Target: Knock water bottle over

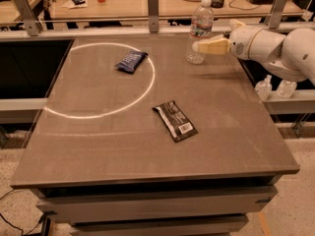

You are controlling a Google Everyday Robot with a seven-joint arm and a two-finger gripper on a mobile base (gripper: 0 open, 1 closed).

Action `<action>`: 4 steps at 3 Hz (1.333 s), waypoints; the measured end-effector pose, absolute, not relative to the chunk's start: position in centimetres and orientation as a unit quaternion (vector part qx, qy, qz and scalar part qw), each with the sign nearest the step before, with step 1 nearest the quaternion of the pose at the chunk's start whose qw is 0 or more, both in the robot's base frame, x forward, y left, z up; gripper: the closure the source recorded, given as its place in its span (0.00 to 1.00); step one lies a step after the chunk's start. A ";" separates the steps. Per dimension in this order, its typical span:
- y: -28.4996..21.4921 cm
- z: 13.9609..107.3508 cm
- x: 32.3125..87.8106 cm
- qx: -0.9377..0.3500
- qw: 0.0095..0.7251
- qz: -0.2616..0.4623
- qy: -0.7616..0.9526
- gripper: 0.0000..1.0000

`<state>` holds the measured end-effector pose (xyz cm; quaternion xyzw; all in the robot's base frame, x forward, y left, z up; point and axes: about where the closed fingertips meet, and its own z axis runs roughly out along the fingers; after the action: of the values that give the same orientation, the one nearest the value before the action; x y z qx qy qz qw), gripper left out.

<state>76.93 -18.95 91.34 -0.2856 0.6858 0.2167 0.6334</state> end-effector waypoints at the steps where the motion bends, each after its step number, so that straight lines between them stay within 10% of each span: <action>1: -17.7 91.0 78.9 -0.284 0.638 0.219 0.682 0.00; 2: -16.3 90.6 79.9 -0.283 0.637 0.226 0.681 0.00; 4: -14.6 90.9 80.6 -0.296 0.630 0.241 0.677 0.39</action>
Offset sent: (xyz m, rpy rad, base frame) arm 0.0425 0.0390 -0.0114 0.0341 0.0020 0.0127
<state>80.56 -14.60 90.89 -0.2956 0.6766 0.2406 0.6301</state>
